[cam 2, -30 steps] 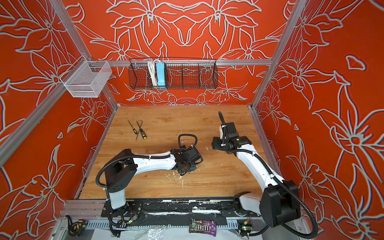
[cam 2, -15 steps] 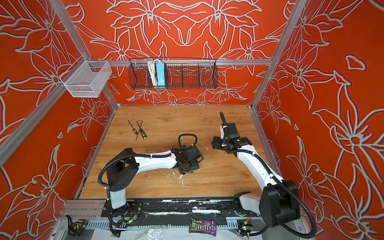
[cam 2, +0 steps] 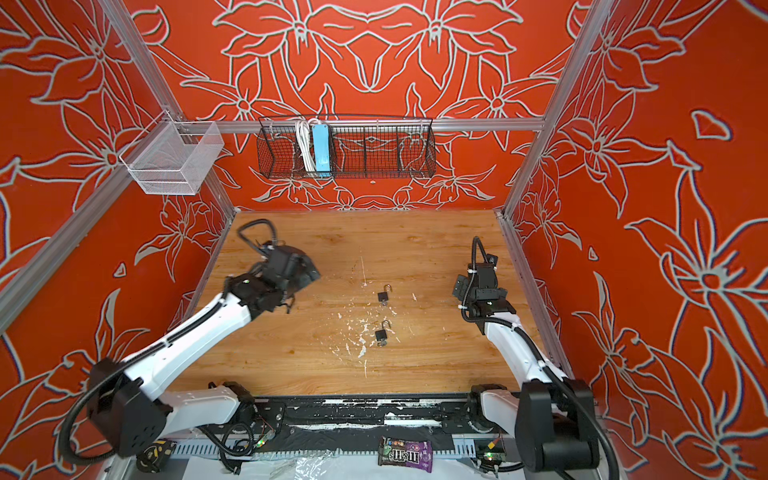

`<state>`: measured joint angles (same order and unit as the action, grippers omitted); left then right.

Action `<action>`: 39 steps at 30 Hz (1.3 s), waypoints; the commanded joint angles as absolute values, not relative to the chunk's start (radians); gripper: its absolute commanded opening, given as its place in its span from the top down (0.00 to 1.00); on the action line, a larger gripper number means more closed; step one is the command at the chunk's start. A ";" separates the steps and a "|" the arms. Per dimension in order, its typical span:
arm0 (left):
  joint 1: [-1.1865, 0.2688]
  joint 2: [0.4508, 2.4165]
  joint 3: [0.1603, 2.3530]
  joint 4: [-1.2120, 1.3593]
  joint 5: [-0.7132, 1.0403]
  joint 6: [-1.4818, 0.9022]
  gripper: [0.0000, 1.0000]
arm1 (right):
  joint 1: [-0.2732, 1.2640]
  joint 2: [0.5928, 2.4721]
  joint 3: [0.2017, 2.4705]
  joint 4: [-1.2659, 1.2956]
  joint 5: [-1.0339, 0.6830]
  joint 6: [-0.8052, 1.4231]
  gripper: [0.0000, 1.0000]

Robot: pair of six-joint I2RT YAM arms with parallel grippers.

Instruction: Unlock with the key

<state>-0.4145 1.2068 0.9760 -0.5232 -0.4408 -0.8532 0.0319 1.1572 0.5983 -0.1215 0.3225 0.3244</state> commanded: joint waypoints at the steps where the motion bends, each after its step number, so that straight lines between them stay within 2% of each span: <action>1: -0.235 1.169 0.779 -0.368 -0.547 -0.572 0.02 | 0.013 1.222 0.495 0.221 0.456 0.240 0.03; 3: -0.147 1.176 0.680 -0.224 -0.551 -0.496 0.02 | 0.005 1.284 0.445 0.382 0.392 0.189 0.03; 5: -0.090 1.194 0.653 -0.133 -0.508 -0.428 0.02 | 0.005 1.311 0.462 0.418 0.329 0.138 0.03; 11: -0.081 1.188 0.481 0.286 -0.465 -0.136 0.02 | -0.006 1.348 0.338 0.711 0.024 0.017 0.02; 14: -0.067 1.196 0.363 0.486 -0.383 -0.081 0.02 | -0.004 1.412 0.240 0.953 -0.002 0.003 0.02; 17: -0.045 1.239 0.264 0.692 -0.316 -0.064 0.02 | 0.017 1.410 0.335 0.774 0.047 -0.005 0.03; 18: -0.023 1.271 0.274 0.684 -0.273 -0.079 0.02 | 0.024 1.432 0.319 0.833 0.055 -0.009 0.02; 20: -0.011 1.355 0.329 0.676 -0.239 -0.063 0.02 | 0.034 1.403 0.329 0.766 0.072 -0.013 0.02; 22: -0.002 1.342 0.367 0.566 -0.239 -0.087 0.02 | 0.034 1.425 0.320 0.821 0.072 -0.013 0.02; 24: -0.002 1.347 0.358 0.594 -0.249 -0.087 0.02 | 0.034 1.406 0.334 0.764 0.074 -0.011 0.02; 39: -0.003 1.343 0.360 0.585 -0.241 -0.083 0.02 | 0.033 1.411 0.329 0.780 0.073 -0.014 0.03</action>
